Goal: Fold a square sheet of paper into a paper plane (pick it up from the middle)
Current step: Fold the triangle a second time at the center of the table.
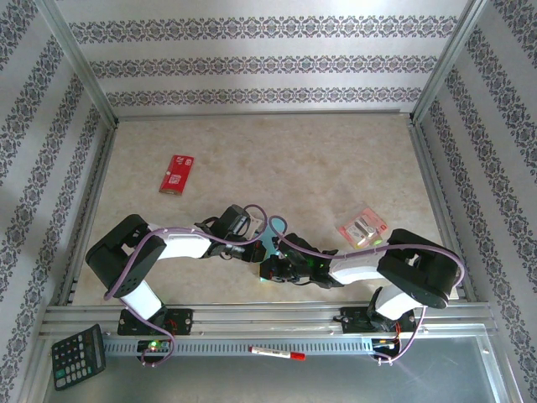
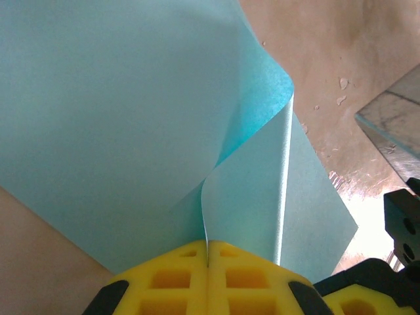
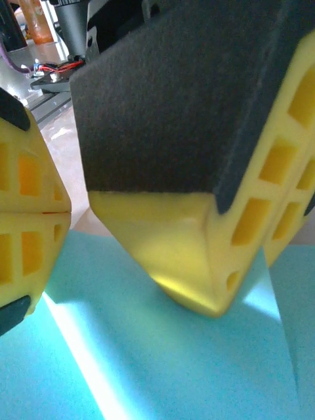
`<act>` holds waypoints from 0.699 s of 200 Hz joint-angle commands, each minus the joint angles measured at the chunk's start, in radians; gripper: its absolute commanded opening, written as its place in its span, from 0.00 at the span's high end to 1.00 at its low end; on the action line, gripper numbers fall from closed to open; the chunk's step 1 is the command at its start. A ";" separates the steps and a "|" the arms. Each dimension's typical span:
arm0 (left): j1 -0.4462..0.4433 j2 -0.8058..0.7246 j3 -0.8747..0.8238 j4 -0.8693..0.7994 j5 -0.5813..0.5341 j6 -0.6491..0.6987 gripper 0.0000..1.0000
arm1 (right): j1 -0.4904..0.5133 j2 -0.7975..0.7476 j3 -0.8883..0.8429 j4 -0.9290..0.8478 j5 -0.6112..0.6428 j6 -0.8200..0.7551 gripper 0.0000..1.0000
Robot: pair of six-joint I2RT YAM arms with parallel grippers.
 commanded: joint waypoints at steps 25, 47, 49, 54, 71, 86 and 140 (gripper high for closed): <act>0.013 0.038 0.000 -0.074 -0.046 0.022 1.00 | 0.009 0.026 0.008 0.035 0.034 0.001 1.00; 0.013 0.041 0.001 -0.074 -0.045 0.022 1.00 | 0.008 0.032 0.005 0.039 0.033 0.001 1.00; 0.013 0.041 0.001 -0.074 -0.044 0.021 1.00 | 0.008 0.033 0.005 0.039 0.033 0.001 1.00; 0.013 0.041 0.001 -0.074 -0.046 0.021 1.00 | 0.010 0.035 0.003 0.040 0.033 0.002 1.00; 0.013 0.045 0.003 -0.076 -0.049 0.022 1.00 | 0.009 0.036 -0.008 0.043 0.035 0.007 1.00; 0.013 0.046 0.003 -0.079 -0.054 0.019 1.00 | 0.011 0.037 -0.023 0.048 0.036 0.017 1.00; 0.013 0.049 0.014 -0.106 -0.080 0.025 1.00 | 0.047 0.015 -0.067 0.043 0.056 0.050 1.00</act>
